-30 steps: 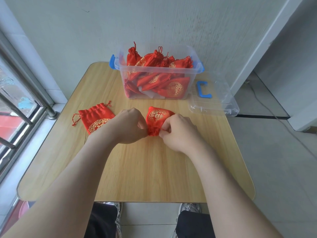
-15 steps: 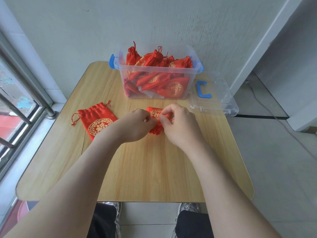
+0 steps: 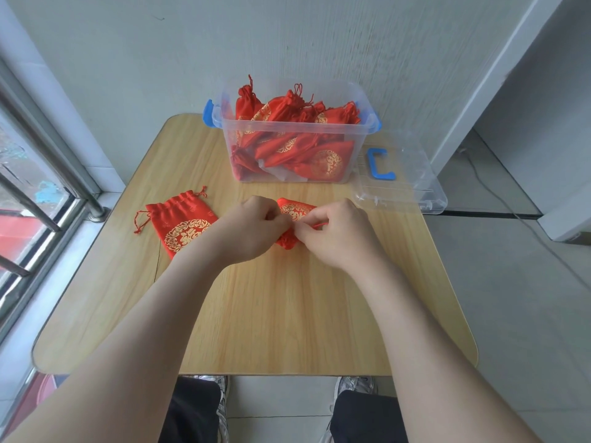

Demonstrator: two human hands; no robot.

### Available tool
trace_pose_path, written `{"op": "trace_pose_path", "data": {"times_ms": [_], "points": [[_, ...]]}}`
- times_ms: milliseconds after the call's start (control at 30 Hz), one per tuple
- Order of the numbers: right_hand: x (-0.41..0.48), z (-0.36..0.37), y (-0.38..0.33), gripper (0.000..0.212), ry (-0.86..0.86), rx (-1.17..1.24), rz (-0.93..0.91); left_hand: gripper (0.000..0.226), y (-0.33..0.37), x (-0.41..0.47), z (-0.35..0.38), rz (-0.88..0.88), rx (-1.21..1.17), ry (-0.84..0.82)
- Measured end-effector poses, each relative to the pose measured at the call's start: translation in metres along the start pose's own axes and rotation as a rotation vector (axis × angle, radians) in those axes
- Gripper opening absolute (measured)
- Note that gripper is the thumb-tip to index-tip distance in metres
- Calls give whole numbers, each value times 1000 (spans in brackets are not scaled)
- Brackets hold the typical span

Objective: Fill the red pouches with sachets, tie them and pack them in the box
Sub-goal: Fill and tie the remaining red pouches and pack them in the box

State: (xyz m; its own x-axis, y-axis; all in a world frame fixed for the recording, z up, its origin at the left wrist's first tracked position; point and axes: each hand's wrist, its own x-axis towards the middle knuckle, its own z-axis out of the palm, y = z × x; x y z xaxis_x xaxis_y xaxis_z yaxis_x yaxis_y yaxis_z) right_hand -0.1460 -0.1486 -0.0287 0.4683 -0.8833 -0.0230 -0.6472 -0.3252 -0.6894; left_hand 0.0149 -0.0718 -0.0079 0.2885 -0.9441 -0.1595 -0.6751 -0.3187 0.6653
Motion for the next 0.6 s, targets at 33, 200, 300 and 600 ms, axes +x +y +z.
{"op": "trace_pose_path", "data": {"times_ms": [33,200,300,600], "points": [[0,-1,0,14,4,2,1,37,0,0,-1,-21,-33,16],[2,-1,-3,10,-6,-21,-2,34,-1,4,1,-94,-234,32],[1,-2,-4,7,-32,-12,0,32,1,6,4,-127,-381,33],[0,-4,-7,26,-125,88,108,31,-2,9,8,-249,-609,16]]}}
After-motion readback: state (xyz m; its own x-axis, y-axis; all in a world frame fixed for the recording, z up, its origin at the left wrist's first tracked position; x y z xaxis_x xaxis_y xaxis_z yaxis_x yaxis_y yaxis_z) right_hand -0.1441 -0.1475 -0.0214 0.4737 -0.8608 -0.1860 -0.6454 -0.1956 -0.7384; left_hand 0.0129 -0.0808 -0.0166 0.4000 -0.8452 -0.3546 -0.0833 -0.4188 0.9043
